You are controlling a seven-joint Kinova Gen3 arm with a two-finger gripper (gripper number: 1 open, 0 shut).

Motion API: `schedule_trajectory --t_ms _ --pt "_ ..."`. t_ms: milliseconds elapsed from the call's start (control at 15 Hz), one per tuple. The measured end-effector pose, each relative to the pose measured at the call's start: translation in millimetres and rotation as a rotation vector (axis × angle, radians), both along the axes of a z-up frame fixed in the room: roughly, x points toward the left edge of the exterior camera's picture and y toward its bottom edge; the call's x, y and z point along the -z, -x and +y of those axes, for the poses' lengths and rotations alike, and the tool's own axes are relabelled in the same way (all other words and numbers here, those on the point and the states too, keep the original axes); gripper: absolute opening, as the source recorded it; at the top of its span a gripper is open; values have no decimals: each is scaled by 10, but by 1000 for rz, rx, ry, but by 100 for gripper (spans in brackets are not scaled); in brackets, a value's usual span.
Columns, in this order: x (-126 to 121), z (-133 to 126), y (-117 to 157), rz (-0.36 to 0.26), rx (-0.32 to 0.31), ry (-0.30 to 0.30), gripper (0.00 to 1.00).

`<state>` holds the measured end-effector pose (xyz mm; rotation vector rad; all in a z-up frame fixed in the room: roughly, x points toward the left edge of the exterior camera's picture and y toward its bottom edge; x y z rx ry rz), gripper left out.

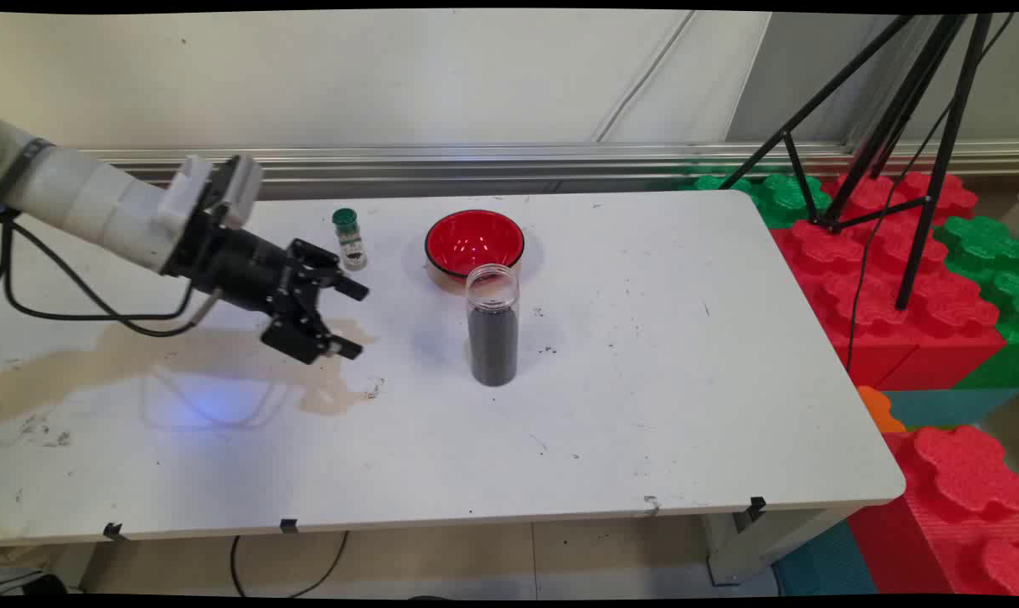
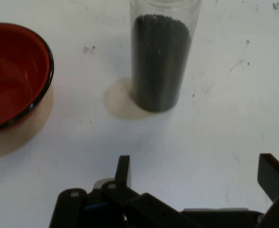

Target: Pick up the black seasoning powder from the table

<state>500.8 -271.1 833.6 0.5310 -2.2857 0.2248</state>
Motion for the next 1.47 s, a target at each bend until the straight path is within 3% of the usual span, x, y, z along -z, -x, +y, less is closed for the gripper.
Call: schedule_trajectory --t_ms 867,1467 --pt "249 -411 828 46 -38 21 100" --pt "550 -551 1033 81 -78 52 100"
